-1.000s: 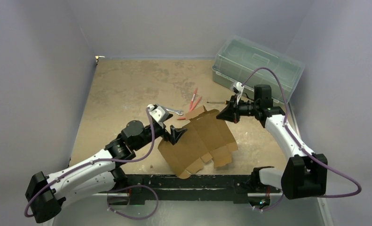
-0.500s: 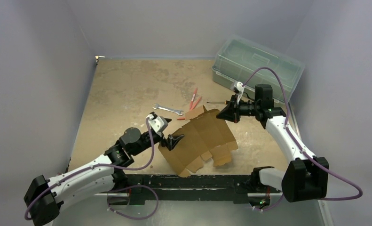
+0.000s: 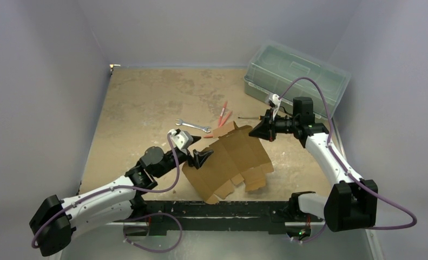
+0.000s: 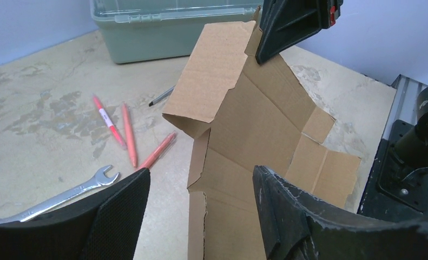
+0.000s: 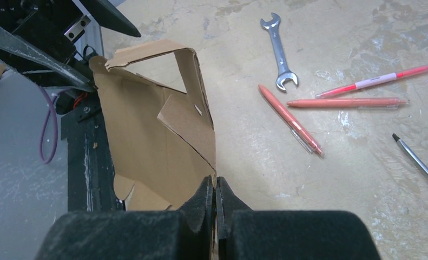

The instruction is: Fold the paper box

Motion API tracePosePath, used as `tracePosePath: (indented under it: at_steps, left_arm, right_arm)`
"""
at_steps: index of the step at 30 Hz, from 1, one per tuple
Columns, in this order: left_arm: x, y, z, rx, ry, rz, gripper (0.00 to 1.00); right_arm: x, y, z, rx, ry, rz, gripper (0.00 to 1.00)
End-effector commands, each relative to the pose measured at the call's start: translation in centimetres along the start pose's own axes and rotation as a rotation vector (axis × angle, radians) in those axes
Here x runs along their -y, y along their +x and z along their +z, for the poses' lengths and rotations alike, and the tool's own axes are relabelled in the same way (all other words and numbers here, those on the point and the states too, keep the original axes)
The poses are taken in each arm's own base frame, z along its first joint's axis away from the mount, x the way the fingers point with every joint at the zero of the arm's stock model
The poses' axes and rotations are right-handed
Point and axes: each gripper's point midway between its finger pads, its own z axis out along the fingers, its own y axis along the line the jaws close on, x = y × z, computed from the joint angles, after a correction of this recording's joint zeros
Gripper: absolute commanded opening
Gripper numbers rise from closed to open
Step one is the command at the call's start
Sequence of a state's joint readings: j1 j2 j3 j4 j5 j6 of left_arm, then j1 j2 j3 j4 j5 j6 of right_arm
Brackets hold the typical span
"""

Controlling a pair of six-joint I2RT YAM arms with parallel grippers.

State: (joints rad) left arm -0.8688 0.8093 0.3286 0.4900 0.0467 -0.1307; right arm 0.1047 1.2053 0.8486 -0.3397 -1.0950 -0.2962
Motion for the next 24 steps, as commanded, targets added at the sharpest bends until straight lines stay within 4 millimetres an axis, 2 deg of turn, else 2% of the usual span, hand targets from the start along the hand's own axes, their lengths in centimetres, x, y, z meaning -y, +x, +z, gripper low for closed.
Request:
tracePosePath:
  at_steps: [1,5,7,12,14,18,21,24]
  left_arm:
    - [0.3,-3.3,0.6,0.088,-0.002,-0.062,0.67]
    - [0.0,-4.9,0.6,0.092,-0.033,-0.117,0.63]
    - [-0.2,-5.6,0.7,0.096,-0.058,-0.157,0.67]
    - [0.6,-6.4,1.0,0.094,-0.020,-0.239,0.73]
    - [0.2,-6.4,1.0,0.083,-0.044,-0.264,0.81]
    - [-1.1,-8.1,1.4,0.086,-0.091,-0.234,0.96]
    - [-1.6,-9.7,2.5,0.071,-0.046,-0.227,0.95]
    - [-1.6,-9.5,3.8,0.028,0.040,-0.242,0.93]
  right_arm:
    - [-0.4,-1.2,0.0,0.023,-0.019,-0.031,0.00]
    - [-0.4,-1.2,0.0,0.023,-0.019,-0.028,0.00]
    - [-0.3,-1.2,0.0,0.023,-0.018,-0.028,0.00]
    - [-0.4,-1.3,0.0,0.025,-0.018,-0.031,0.00]
    - [-0.4,-1.3,0.0,0.025,-0.018,-0.029,0.00]
    - [-0.5,-1.2,0.0,0.025,-0.023,-0.026,0.00]
    - [-0.5,-1.2,0.1,0.025,-0.025,-0.025,0.00]
    - [-0.6,-1.2,0.1,0.024,-0.026,-0.025,0.00]
